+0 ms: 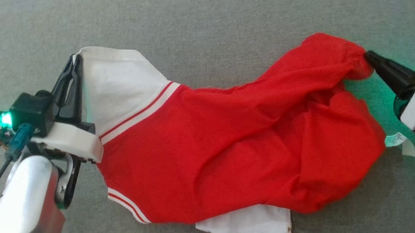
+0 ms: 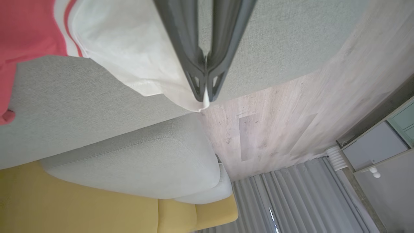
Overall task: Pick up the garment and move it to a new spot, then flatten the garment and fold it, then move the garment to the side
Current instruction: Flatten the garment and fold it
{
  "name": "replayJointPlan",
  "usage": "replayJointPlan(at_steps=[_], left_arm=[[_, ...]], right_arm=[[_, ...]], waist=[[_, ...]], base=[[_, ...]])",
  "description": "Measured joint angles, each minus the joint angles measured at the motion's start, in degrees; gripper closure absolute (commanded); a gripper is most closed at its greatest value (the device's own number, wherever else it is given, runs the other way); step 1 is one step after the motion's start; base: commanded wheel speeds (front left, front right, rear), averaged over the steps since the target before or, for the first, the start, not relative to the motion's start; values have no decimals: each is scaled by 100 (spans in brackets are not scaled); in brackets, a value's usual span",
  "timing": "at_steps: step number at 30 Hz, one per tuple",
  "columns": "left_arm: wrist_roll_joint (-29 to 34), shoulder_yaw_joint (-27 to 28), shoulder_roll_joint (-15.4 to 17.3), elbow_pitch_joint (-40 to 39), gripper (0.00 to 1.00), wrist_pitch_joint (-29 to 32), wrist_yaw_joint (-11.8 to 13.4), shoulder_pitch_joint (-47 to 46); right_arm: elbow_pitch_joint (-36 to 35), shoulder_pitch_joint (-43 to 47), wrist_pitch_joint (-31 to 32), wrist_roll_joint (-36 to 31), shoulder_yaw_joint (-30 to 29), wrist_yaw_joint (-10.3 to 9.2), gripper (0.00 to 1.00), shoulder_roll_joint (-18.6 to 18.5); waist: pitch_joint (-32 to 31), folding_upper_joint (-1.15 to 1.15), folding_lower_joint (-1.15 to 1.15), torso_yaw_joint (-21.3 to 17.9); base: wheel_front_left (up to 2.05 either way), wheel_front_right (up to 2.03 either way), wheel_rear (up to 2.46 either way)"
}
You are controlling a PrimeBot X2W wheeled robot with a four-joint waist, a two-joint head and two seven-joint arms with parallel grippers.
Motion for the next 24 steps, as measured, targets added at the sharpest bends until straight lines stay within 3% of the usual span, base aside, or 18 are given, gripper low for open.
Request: replayJointPlan(at_steps=[7,13,19,24], left_arm=[[111,8,152,-70,100,-343,40,0],[349,121,349,-656,100,-644,154,-14],[578,433,660,-1737,100,-734,225,-104],[541,570,825,-2391,100,-735,15,-351]], right_arm=[[-77,-117,-552,34,205,0,100,-255],[-260,-264,-1098,-76,182,0,100,-742],[-433,-401,-1274,-532,-483,0,100,-1351],[-645,-486,-1314,-1083,-1144,0,100,-1627]], waist=[[-288,0,0,-142],[-716,0,-1,-349],[-1181,0,-1,-612],[-1480,0,-2,-844]], base=[[0,0,0],[0,0,0],[0,0,0],[0,0,0]])
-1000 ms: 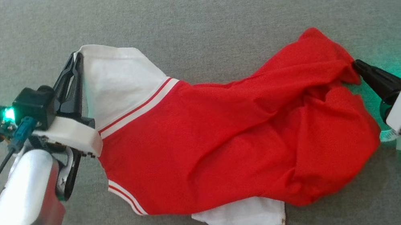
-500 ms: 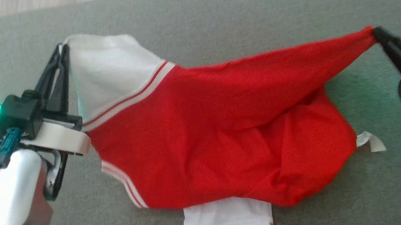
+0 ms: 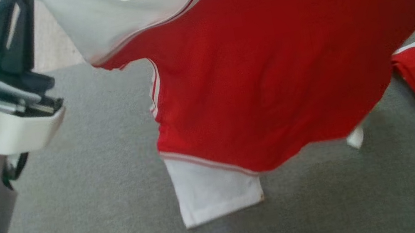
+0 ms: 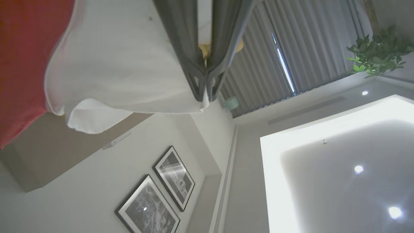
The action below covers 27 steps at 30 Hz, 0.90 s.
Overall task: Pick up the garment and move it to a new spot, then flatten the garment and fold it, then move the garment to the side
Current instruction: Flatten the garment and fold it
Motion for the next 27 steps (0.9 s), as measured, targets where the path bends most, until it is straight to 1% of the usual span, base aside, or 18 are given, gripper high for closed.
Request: replayJointPlan(at_steps=[4,7,8,11,15,19,21,23,25,27], left_arm=[[-207,22,9,-198,100,264,-211,-385],[-391,-14,-64,-52,100,503,-398,-864],[-454,-46,-120,88,100,577,-452,-1049],[-511,-201,-252,684,100,762,-577,-1628],[-452,-338,-495,1770,100,713,-647,-2532],[-160,-342,-843,2822,100,252,-622,-3511],[1,-326,-971,3242,100,108,-523,-3887],[219,-287,-1038,3510,100,16,-365,-4197],[385,-126,-1083,3456,100,-3,-236,-4461],[536,94,-1106,3060,100,-5,-177,-4698]], right_arm=[[-172,-23,22,-179,-387,0,100,9],[-157,-286,231,-406,-544,0,100,133],[-145,-437,310,-498,-545,0,100,226],[14,-1063,502,-827,-438,0,100,698],[726,-1992,671,-1248,-255,0,100,1217],[1629,-2927,553,-1594,-214,0,100,1674],[2042,-3335,398,-1726,-199,0,100,1897],[2405,-3718,218,-1919,-193,0,100,2111],[2691,-4069,73,-2101,-302,0,100,2277],[2843,-4391,1,-2264,-471,0,100,2358]], waist=[[-87,0,0,-170],[15,0,0,-220],[73,0,1,-228],[315,0,2,-250],[754,0,3,-256],[1243,0,4,-245],[1465,0,4,-242],[1675,0,5,-248],[1868,0,5,-262],[2057,0,4,-277]], base=[[0,0,0],[0,0,0],[0,0,0],[0,0,0],[0,0,0],[0,0,0],[0,0,0],[0,0,0],[0,0,0],[0,0,0]])
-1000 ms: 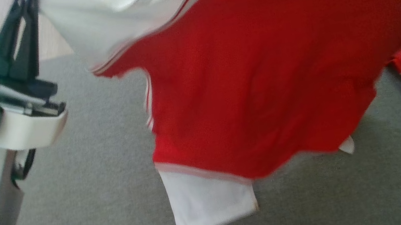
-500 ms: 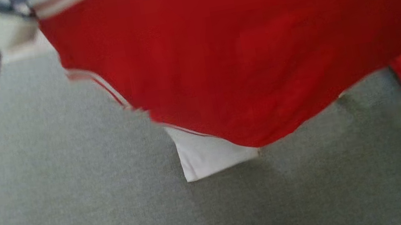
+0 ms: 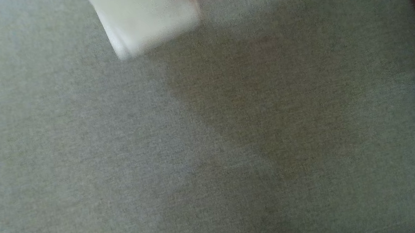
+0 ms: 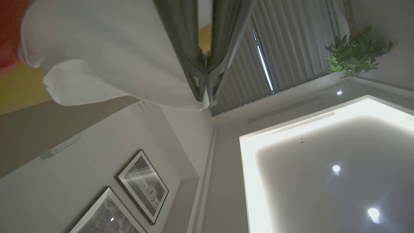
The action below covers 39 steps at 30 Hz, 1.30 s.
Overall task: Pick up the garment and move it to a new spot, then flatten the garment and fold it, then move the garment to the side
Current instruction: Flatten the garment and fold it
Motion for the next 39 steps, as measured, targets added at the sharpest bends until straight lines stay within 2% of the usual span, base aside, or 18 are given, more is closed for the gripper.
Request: replayJointPlan(at_steps=[5,8,14,20,27,32,39], left_arm=[[200,224,-59,-690,100,-16,-69,-70],[235,328,-111,-1047,100,-16,-216,513],[248,320,-29,-1862,100,-15,-423,2554],[365,162,256,-2862,100,-15,-515,4598],[370,137,221,-3205,100,-8,-510,7276],[434,153,101,-3245,100,-8,-490,8181],[416,313,-137,-3255,100,-8,-456,9079]], right_arm=[[-134,-203,-34,-326,-365,0,100,-8],[-363,122,-34,-512,-549,0,100,-7],[-616,1691,-34,-573,-708,0,100,-15],[-995,3290,-33,-421,-926,0,100,-59],[-1277,5269,-32,-398,-1293,0,100,-93],[-1628,6452,27,-342,-1510,0,100,-45],[-2248,7457,170,-612,-2217,0,100,267]], waist=[[318,0,-1,3],[429,0,1,69],[258,0,-2,191],[-88,0,-3,247],[-650,0,-4,237],[-1027,0,-4,242],[-1357,0,-3,196]], base=[[0,0,0],[0,0,0],[0,0,0],[0,0,0],[0,0,0],[0,0,0],[0,0,0]])
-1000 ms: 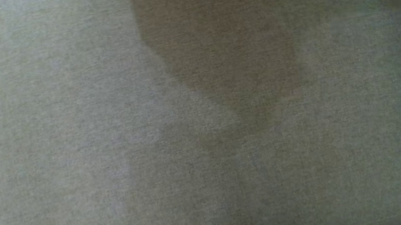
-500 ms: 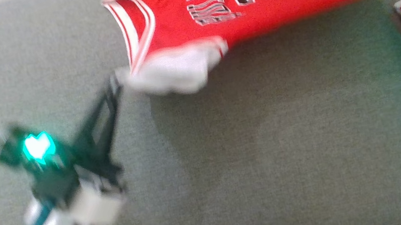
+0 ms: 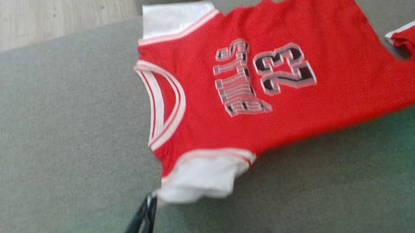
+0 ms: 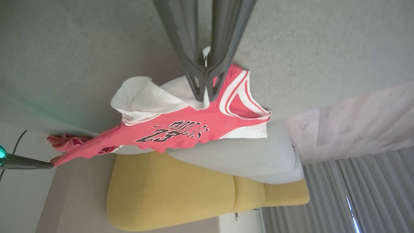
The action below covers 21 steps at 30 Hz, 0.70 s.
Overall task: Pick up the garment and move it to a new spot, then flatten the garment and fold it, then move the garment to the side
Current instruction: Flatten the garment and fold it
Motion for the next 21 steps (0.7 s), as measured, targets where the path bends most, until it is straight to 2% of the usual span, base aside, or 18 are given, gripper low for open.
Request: replayJointPlan(at_steps=[5,10,16,21], left_arm=[[-52,60,-93,-90,100,1,0,827],[-58,175,-166,-346,100,1,-2,1053],[-49,223,-193,-390,100,1,-12,846],[-7,212,-280,-194,100,1,-62,-2]], right_arm=[[-631,1144,272,-336,-675,0,100,457],[-1198,1611,575,-619,-1058,0,100,679],[-1457,1638,834,-799,-1303,0,100,883],[-1449,1482,1044,-855,-1400,0,100,1012]], waist=[[-174,0,1,-18],[-246,0,0,-44],[-211,0,1,-44],[-44,0,2,-14]], base=[[0,0,0],[0,0,0],[0,0,0],[0,0,0]])
